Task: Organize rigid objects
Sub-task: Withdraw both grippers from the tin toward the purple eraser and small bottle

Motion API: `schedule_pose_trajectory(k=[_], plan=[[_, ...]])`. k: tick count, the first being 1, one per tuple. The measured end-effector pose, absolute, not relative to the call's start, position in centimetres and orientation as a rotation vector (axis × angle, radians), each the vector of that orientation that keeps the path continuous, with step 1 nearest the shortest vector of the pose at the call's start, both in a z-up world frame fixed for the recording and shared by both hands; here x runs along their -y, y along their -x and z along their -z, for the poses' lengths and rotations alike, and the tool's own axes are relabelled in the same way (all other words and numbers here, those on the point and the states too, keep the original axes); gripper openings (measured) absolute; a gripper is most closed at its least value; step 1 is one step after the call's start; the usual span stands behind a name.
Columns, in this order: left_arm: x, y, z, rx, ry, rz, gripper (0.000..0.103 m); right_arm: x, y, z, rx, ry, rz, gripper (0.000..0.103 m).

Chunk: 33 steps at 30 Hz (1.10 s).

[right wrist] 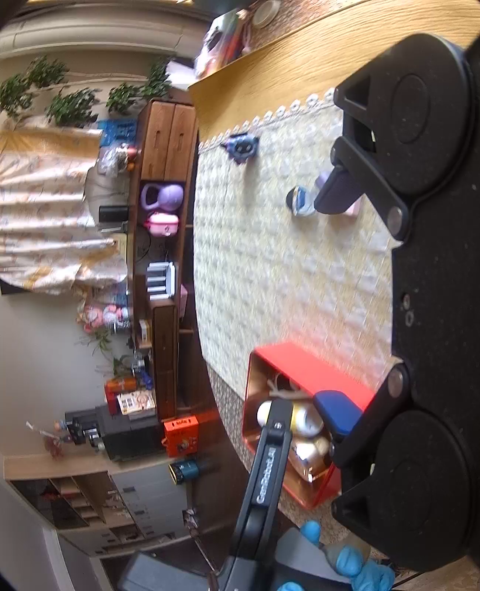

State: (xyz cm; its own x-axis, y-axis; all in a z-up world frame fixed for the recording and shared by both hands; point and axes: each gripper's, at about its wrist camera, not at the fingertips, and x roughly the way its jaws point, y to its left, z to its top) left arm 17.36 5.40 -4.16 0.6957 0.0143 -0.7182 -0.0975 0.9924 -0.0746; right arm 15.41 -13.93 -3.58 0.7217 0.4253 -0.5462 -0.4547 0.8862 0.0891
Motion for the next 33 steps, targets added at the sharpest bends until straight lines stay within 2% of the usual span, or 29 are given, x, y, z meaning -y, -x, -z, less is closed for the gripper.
schedule_pose_trajectory(k=[17,23,33], plan=[[2.6,-24.0,5.2,-0.872,0.101,0.029,0.082,19.3,-17.6,6.8,-0.613,0.057,-0.449,0.101],[4.9,-27.1,6.7,-0.901,0.054,0.045,0.083,18.9,-18.5,7.5,-0.573,0.150,-0.494,0.102],[7.2,-32.6,9.7,-0.987,0.107,0.082,0.083,19.0,-22.8,8.8,-0.600,0.152,-0.502,0.100]])
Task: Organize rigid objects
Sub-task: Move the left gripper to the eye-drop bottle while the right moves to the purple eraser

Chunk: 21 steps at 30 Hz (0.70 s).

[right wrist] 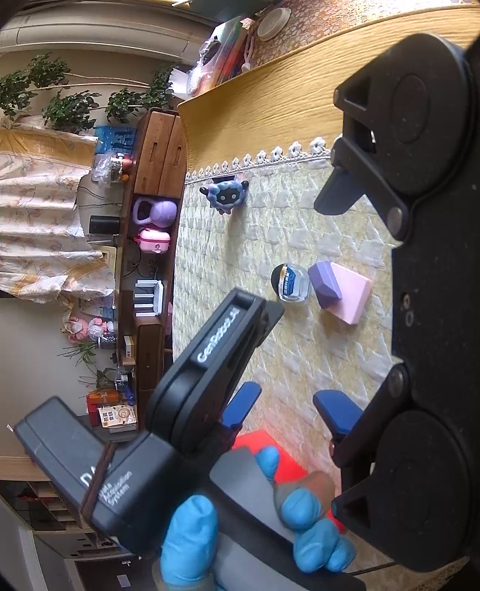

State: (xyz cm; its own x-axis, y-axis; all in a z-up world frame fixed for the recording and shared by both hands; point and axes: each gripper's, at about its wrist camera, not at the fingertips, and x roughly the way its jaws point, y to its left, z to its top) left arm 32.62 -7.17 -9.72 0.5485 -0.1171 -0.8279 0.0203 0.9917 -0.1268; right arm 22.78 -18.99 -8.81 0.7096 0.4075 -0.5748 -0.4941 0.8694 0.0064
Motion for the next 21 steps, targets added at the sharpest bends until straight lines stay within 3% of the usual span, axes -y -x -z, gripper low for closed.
schedule_pose_trajectory(k=[21], plan=[[8.9,-38.4,13.9,-1.066,0.176,0.132,0.082,19.0,-27.7,12.0,-0.679,0.144,-0.561,0.058]])
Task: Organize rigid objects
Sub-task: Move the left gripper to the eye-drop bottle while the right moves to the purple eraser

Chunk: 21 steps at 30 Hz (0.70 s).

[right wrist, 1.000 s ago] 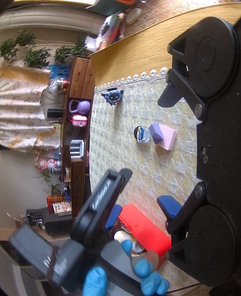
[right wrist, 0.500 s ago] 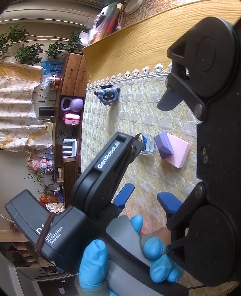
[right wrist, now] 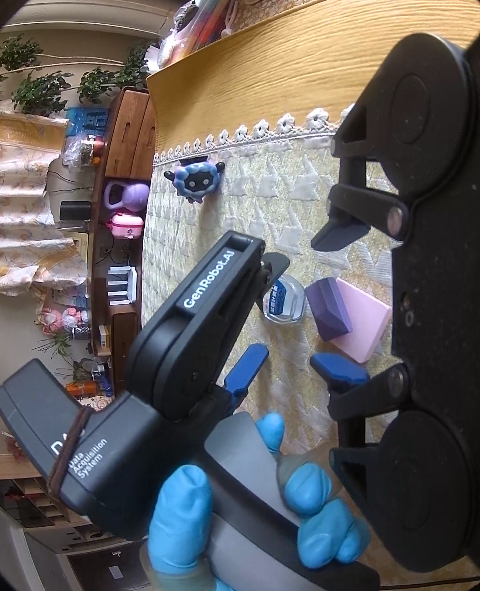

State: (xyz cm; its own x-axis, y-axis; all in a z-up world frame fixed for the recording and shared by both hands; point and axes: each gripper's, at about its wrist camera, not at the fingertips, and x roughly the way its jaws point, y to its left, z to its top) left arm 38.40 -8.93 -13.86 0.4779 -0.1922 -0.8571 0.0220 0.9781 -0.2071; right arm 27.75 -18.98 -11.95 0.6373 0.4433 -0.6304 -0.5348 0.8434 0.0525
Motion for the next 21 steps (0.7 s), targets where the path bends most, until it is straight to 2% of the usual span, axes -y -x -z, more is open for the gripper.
schedule_pose_trajectory(k=[2,7,13,21], plan=[[9.3,-38.4,14.0,-1.059,0.158,0.128,0.081,18.8,-27.8,12.0,-0.678,0.146,-0.569,0.054],[9.8,-38.2,14.2,-1.036,0.109,0.128,0.070,18.7,-27.8,12.3,-0.686,0.138,-0.577,0.047],[10.3,-37.8,14.1,-1.006,0.061,0.123,0.042,18.5,-27.7,12.6,-0.700,0.130,-0.563,0.040],[9.5,-37.3,13.7,-0.991,0.062,0.099,0.040,18.7,-27.3,12.2,-0.694,0.129,-0.544,0.039]])
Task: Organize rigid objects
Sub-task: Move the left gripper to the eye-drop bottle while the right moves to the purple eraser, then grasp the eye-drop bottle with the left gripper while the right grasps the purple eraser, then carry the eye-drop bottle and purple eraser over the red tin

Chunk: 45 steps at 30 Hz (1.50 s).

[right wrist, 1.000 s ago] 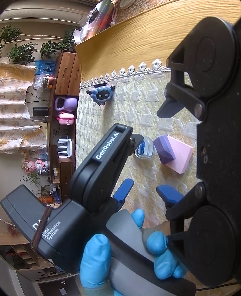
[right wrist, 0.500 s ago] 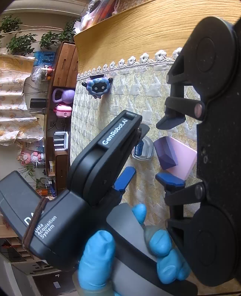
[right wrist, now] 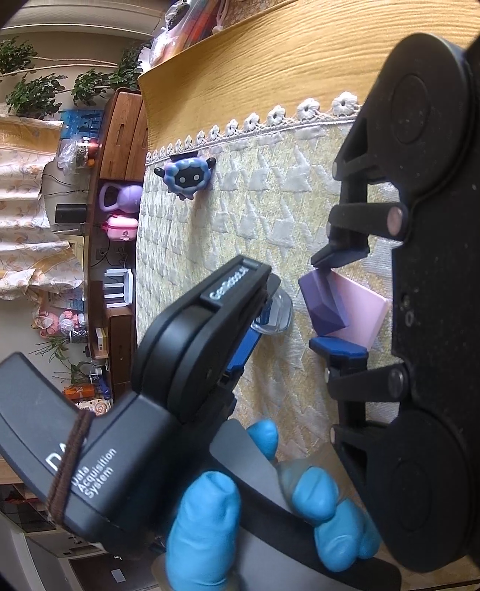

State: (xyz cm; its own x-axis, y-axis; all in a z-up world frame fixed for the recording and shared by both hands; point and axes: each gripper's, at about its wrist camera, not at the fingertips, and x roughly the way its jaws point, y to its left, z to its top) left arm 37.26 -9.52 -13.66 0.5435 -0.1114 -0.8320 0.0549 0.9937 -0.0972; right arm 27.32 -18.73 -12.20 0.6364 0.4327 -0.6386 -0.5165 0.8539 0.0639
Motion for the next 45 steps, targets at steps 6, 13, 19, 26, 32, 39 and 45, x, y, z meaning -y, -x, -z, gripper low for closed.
schedule_pose_trajectory(k=[6,13,19,26,32,39,45], plan=[[8.8,-36.1,12.4,-0.986,0.064,0.094,0.040,18.7,-26.5,11.2,-0.686,0.123,-0.534,0.039],[8.1,-33.7,10.4,-0.967,0.050,0.104,0.040,18.6,-24.9,9.6,-0.677,0.110,-0.523,0.039],[7.0,-31.5,8.4,-0.952,0.061,0.107,0.040,17.9,-23.1,7.7,-0.664,0.123,-0.523,0.039],[5.1,-28.6,6.4,-0.949,0.086,0.097,0.040,16.6,-21.0,5.6,-0.651,0.141,-0.538,0.039],[3.0,-26.1,4.7,-0.928,0.106,0.084,0.040,15.3,-19.0,4.0,-0.646,0.142,-0.561,0.039],[0.0,-22.7,3.5,-0.911,0.128,0.061,0.040,13.0,-16.7,2.5,-0.625,0.163,-0.600,0.039],[-3.0,-20.2,2.6,-0.884,0.140,0.034,0.040,10.5,-15.1,1.7,-0.607,0.194,-0.646,0.039]])
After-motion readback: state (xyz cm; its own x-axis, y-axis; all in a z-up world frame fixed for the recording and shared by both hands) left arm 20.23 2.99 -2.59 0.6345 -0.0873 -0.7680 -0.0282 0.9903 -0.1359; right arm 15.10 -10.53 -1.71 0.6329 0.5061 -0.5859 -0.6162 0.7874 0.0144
